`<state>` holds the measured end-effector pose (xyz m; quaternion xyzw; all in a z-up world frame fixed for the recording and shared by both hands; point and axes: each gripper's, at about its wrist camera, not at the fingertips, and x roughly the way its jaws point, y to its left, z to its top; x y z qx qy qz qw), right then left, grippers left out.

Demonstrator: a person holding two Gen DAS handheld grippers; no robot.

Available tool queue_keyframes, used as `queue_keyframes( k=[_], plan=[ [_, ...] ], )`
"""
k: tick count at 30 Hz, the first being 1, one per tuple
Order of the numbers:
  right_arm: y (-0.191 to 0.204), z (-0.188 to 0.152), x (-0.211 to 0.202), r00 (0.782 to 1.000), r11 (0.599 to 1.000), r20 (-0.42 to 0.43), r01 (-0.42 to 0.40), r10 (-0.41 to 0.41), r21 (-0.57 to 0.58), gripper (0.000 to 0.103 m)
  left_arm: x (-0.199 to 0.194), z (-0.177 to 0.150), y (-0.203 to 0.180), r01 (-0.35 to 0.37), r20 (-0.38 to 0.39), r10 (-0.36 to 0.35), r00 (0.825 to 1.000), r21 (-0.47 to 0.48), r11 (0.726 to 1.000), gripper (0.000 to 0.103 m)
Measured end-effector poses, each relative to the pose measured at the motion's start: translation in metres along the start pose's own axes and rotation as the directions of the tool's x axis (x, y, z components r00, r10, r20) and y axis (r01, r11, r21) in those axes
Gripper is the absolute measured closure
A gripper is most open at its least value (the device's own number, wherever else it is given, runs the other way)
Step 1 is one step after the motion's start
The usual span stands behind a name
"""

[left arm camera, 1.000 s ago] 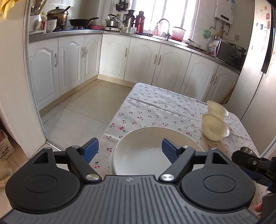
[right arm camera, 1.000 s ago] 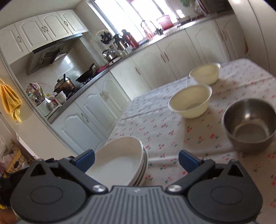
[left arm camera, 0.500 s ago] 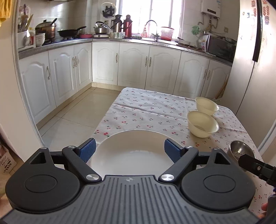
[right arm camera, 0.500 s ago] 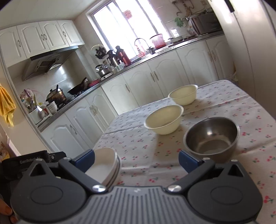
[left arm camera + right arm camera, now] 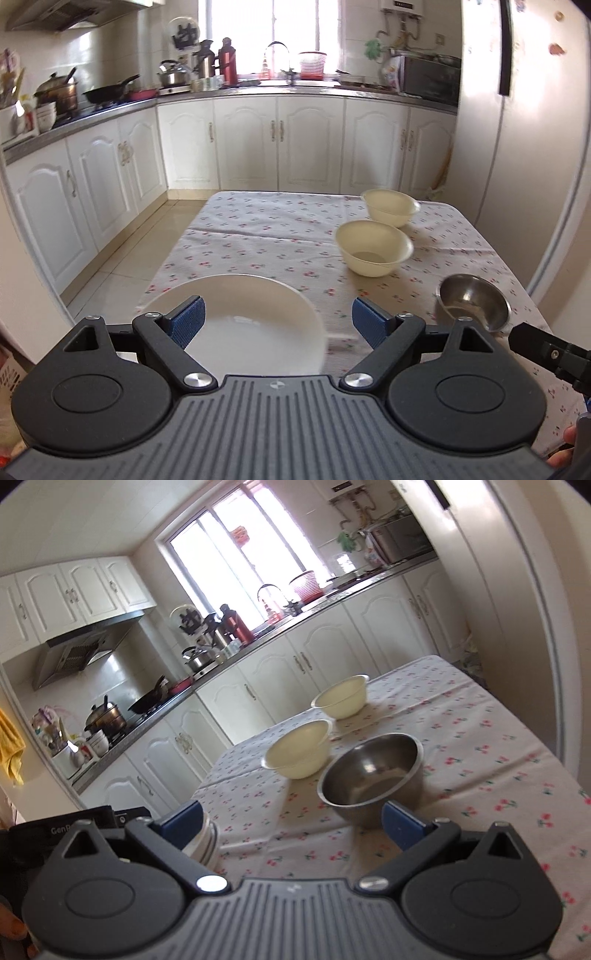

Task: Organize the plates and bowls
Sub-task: 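Move the left tool toward the larger cream bowl, then grasp the rim of the larger cream bowl with the left tool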

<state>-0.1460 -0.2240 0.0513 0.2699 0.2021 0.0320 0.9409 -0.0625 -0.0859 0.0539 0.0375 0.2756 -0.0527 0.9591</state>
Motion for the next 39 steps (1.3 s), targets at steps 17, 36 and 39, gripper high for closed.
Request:
queue_keyframes(
  k=[17, 36, 39],
  plan=[
    [-0.062, -0.006, -0.035, 0.996, 0.989, 0.029, 0.082, -0.086, 0.12, 0.0, 0.019, -0.008, -0.07, 0.062, -0.04, -0.057, 0.998, 0.121, 0.991, 0.0],
    [-0.06, 0.035, 0.007, 0.996, 0.982, -0.039, 0.086, -0.081, 0.17, 0.0, 0.097, 0.042, -0.03, -0.008, 0.022, 0.01, 1.0, -0.108, 0.994, 0.0],
    [-0.05, 0.051, 0.024, 0.997, 0.985, -0.054, 0.054, -0.046, 0.161, 0.0, 0.112, 0.052, -0.012, 0.026, -0.012, -0.028, 1.0, -0.181, 0.983, 0.0]
  ],
)
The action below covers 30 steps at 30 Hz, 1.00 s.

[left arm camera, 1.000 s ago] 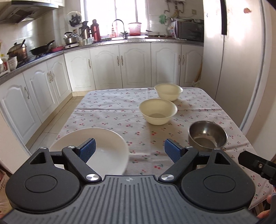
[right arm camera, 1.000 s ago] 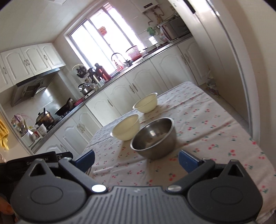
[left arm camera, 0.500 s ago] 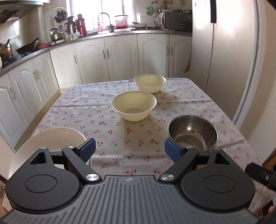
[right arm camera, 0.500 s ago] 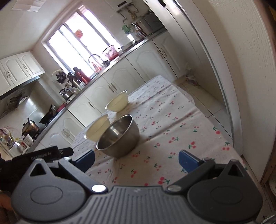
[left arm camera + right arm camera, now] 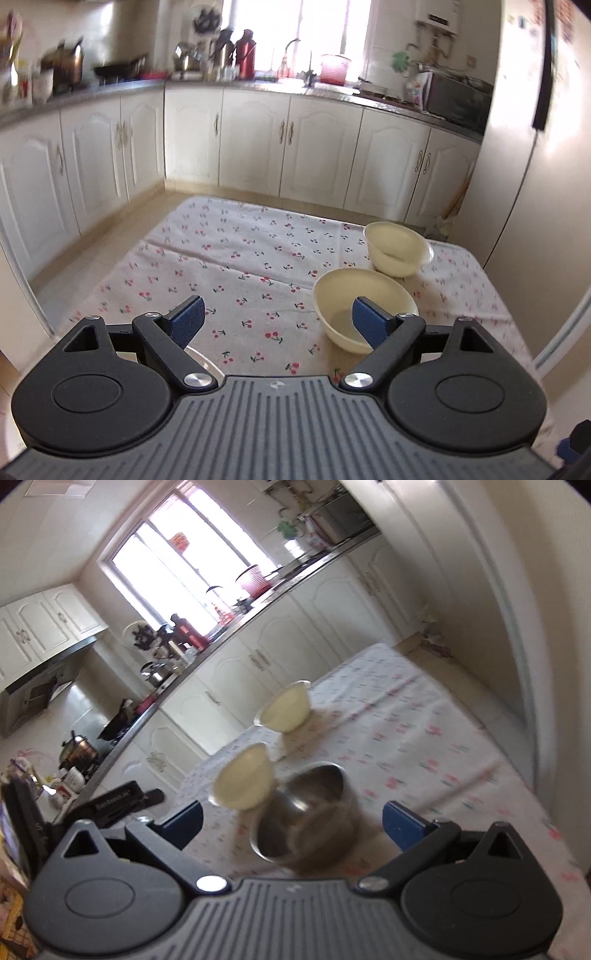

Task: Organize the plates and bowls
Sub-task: 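Grasp the rim of the larger cream bowl with the left tool, then lift the cream bowl and carry it toward the smaller cream bowl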

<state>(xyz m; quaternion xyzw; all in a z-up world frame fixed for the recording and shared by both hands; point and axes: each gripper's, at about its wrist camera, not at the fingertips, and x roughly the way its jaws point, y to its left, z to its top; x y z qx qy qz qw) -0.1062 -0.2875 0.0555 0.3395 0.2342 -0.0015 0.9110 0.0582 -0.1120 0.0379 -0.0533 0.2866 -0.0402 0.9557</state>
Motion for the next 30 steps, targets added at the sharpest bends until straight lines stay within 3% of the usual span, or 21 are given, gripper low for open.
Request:
queue_keyframes(
  k=[5, 7, 11, 16, 23, 30],
  plan=[
    [0.015, 0.022, 0.035, 0.997, 0.998, -0.055, -0.057, 0.059, 0.036, 0.0, 0.021, 0.013, 0.02, 0.057, -0.056, -0.063, 0.996, -0.097, 0.994, 0.0],
    [0.016, 0.029, 0.052, 0.992, 0.993, -0.088, -0.08, 0.088, 0.084, 0.0, 0.027, 0.017, 0.025, 0.115, -0.07, -0.126, 0.99, -0.138, 0.984, 0.0],
    [0.018, 0.04, 0.081, 0.982, 0.98, -0.123, -0.125, 0.145, 0.154, 0.0, 0.043, 0.022, 0.03, 0.234, -0.116, -0.266, 0.957, -0.23, 0.944, 0.0],
    [0.017, 0.054, 0.115, 0.976, 0.974, -0.161, -0.114, 0.146, 0.194, 0.0, 0.057, 0.014, 0.024, 0.295, -0.143, -0.347, 0.927, -0.296, 0.908, 0.0],
    [0.002, 0.076, 0.151, 0.963, 0.975, -0.237, -0.084, 0.132, 0.204, 0.005, 0.068, 0.003, 0.006, 0.279, -0.177, -0.347, 0.921, -0.322, 0.905, 0.0],
    [0.004, 0.087, 0.172, 0.942, 0.981, -0.294, -0.12, 0.161, 0.153, 0.004, 0.07, -0.008, -0.019, 0.299, -0.153, -0.34, 0.928, -0.239, 0.924, 0.0]
  ],
)
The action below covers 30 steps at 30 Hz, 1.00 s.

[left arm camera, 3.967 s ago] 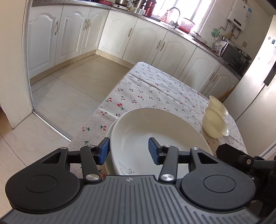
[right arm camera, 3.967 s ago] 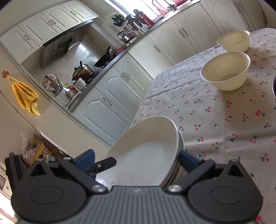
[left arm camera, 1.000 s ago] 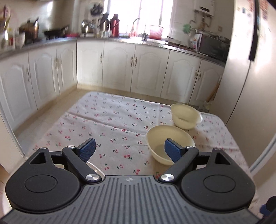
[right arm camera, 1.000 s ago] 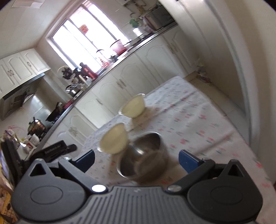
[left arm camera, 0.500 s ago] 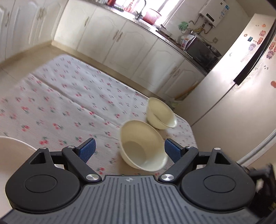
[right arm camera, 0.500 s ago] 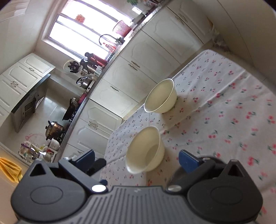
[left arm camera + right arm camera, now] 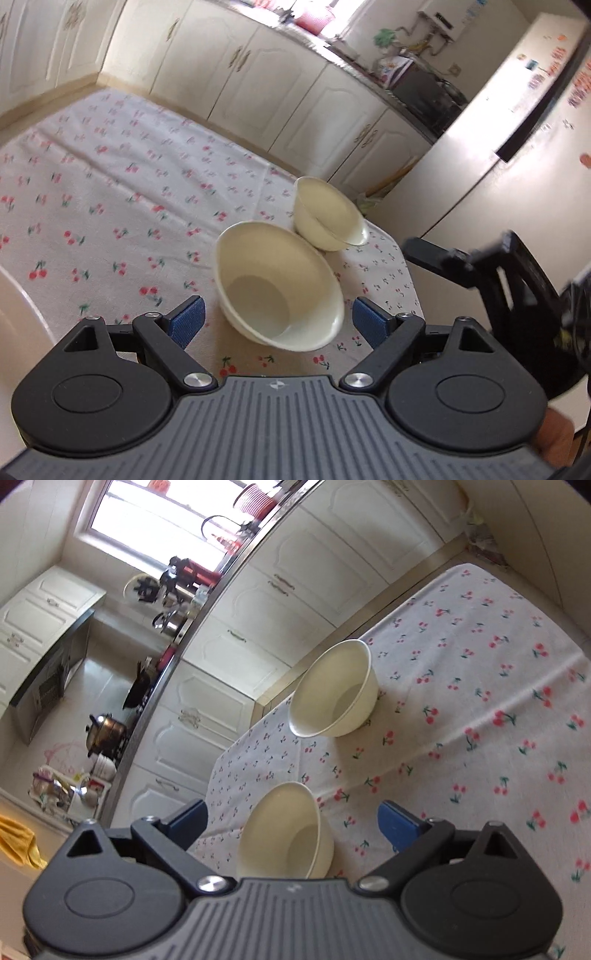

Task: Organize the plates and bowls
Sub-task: 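Lift the cream bowl and carry it toward the smaller cream bowl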

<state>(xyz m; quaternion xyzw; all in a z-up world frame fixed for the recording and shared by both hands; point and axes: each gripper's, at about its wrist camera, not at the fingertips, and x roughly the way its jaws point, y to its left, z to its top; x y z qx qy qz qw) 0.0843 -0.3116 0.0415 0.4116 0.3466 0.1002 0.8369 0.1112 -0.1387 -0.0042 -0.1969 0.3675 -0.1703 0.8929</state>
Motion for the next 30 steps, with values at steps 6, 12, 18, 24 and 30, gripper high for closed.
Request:
queue_keyframes(
  k=[6, 12, 18, 24, 30],
  plan=[
    [0.001, 0.011, 0.013, 0.998, 0.999, -0.054, -0.036, 0.035, -0.013, 0.002, 0.01, -0.001, -0.002, 0.009, 0.002, -0.009, 1.0, 0.014, 1.0, 0.0],
    [0.0, 0.018, 0.024, 0.995, 0.998, -0.085, -0.051, 0.05, -0.02, 0.001, 0.02, -0.002, 0.002, -0.048, -0.022, 0.048, 0.999, -0.019, 0.999, 0.0],
    [0.001, 0.02, 0.037, 0.99, 0.996, -0.12, -0.083, 0.079, -0.023, 0.001, 0.028, -0.012, 0.007, 0.002, -0.026, -0.002, 1.0, -0.024, 1.0, 0.0],
    [0.003, 0.022, 0.051, 0.987, 0.997, -0.143, -0.074, 0.069, -0.032, 0.001, 0.033, -0.016, 0.015, -0.003, -0.021, 0.002, 1.0, -0.05, 0.999, 0.0],
    [0.007, 0.023, 0.056, 0.983, 0.994, -0.16, -0.094, 0.085, -0.047, 0.001, 0.029, -0.018, 0.017, -0.044, 0.004, 0.044, 0.999, -0.039, 0.998, 0.005]
  ],
)
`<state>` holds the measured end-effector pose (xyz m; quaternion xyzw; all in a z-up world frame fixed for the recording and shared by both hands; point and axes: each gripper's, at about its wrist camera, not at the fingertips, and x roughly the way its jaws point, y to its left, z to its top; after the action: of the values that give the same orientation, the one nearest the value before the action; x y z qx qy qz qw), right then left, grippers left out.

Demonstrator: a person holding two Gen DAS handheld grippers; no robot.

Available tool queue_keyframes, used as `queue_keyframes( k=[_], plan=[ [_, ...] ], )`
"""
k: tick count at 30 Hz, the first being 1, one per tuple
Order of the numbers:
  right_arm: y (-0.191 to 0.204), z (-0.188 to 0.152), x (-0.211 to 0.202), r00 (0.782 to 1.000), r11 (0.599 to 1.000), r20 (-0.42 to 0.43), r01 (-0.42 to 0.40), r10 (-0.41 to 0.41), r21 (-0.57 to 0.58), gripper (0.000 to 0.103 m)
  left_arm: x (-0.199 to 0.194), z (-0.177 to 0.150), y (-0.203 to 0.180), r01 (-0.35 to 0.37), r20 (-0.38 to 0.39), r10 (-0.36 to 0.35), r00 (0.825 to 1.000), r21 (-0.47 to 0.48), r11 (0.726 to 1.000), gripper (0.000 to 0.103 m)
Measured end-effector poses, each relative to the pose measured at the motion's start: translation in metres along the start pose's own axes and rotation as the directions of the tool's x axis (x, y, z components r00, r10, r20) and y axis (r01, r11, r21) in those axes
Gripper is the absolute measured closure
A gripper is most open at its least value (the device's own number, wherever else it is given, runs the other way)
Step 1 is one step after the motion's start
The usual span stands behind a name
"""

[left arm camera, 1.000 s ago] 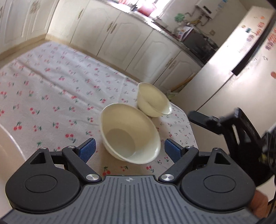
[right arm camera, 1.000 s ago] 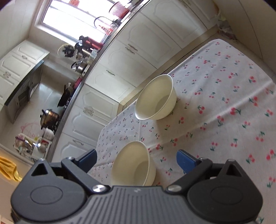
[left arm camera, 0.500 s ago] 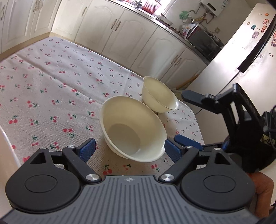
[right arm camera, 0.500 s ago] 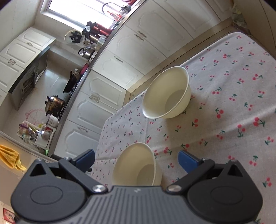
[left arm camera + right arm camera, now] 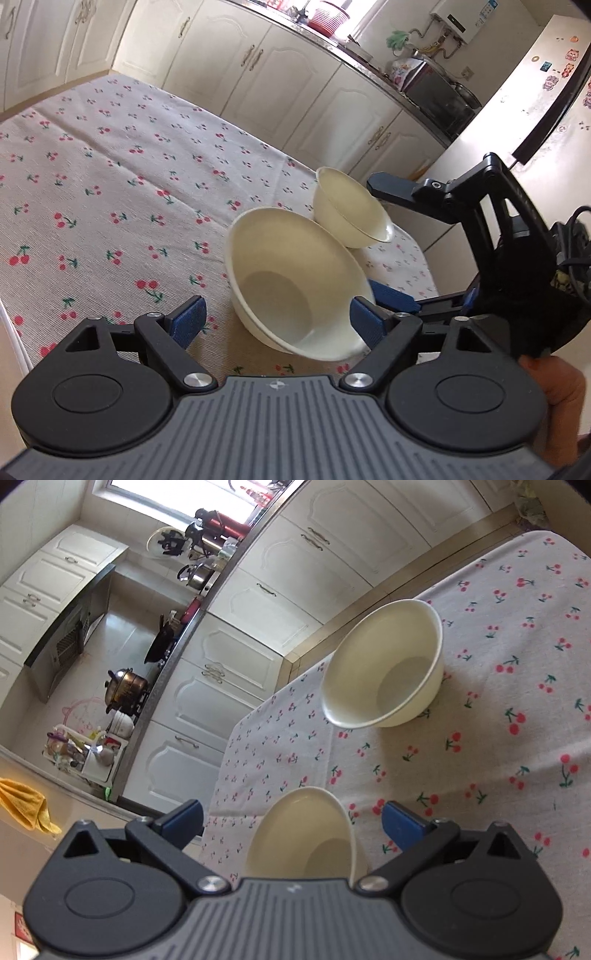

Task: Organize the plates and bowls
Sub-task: 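Lift the cream bowl and carry it toward the smaller cream bowl, then carry the larger cream bowl past the white plate stack toward the steel bowl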

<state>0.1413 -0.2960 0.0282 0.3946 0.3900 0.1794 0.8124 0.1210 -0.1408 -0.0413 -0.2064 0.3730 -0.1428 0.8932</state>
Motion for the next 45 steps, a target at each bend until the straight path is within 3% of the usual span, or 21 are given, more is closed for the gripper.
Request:
queue_keyframes(
  k=[5, 13, 24, 40, 45],
  plan=[
    [0.006, 0.001, 0.004, 1.0, 1.0, -0.009, 0.015, -0.015, -0.027, 0.001, 0.001, -0.002, 0.001, -0.042, 0.018, 0.042, 0.999, 0.004, 0.999, 0.028],
    [0.011, -0.001, 0.014, 0.999, 0.999, -0.043, -0.005, 0.003, -0.045, 0.001, -0.001, -0.005, -0.001, -0.016, 0.007, 0.016, 1.0, 0.015, 1.0, 0.054],
    [0.014, -0.007, -0.003, 1.0, 1.0, -0.014, -0.011, 0.011, -0.029, 0.0, -0.008, -0.005, -0.004, 0.011, 0.024, -0.011, 1.0, 0.031, 0.999, 0.059],
    [0.035, -0.033, -0.022, 0.996, 0.999, 0.083, 0.033, -0.033, -0.002, 0.0, -0.024, -0.002, 0.008, 0.07, -0.037, -0.074, 0.997, -0.093, 0.993, 0.066],
    [0.039, -0.041, -0.032, 0.993, 1.0, 0.113, 0.026, -0.027, 0.015, 0.0, -0.036, -0.001, 0.009, 0.097, -0.035, -0.1, 0.994, -0.084, 0.992, 0.067]
  ],
)
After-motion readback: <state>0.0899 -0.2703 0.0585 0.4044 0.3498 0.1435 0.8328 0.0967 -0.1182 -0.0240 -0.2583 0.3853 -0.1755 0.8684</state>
